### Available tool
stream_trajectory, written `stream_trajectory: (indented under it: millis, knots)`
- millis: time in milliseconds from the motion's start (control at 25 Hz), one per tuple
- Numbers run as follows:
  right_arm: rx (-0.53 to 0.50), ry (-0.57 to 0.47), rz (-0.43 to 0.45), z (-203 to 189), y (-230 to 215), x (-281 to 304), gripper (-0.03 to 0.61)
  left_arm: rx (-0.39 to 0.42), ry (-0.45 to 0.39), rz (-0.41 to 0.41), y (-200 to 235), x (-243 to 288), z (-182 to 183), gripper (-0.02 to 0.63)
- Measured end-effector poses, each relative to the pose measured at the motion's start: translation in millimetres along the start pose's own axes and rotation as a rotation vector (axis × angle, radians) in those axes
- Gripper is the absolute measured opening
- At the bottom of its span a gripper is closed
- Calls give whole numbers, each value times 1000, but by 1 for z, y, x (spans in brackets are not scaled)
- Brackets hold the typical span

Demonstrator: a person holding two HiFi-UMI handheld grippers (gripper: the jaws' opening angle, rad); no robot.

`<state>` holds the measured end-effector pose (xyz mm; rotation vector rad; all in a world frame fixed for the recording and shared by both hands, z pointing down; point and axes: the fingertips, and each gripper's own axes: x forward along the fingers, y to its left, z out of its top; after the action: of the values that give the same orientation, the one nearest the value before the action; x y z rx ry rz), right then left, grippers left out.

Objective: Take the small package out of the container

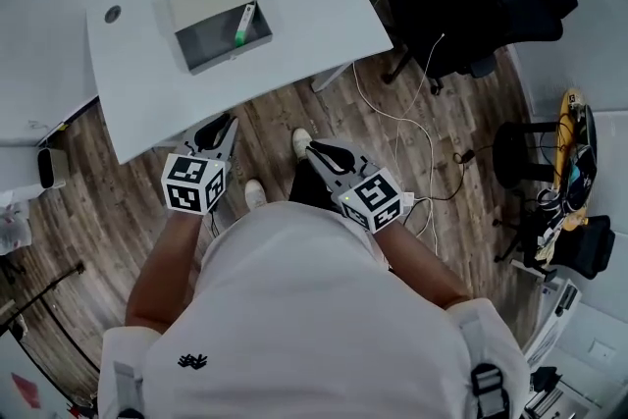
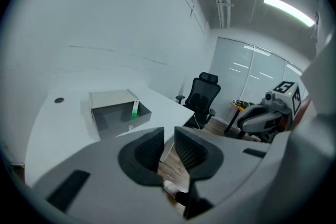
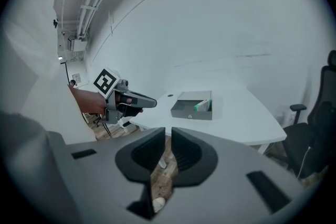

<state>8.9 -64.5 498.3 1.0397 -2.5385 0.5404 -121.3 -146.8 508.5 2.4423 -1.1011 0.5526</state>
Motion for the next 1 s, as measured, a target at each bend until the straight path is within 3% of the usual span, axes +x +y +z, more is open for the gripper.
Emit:
stream_trajectory:
  millis: [440, 1000]
  knots:
    - [-25, -15, 54, 39, -110, 13, 34, -24, 46, 152, 50, 94, 35, 114]
    - [7, -3, 74, 44, -189, 13, 35, -36, 169, 280, 122, 179, 34, 163]
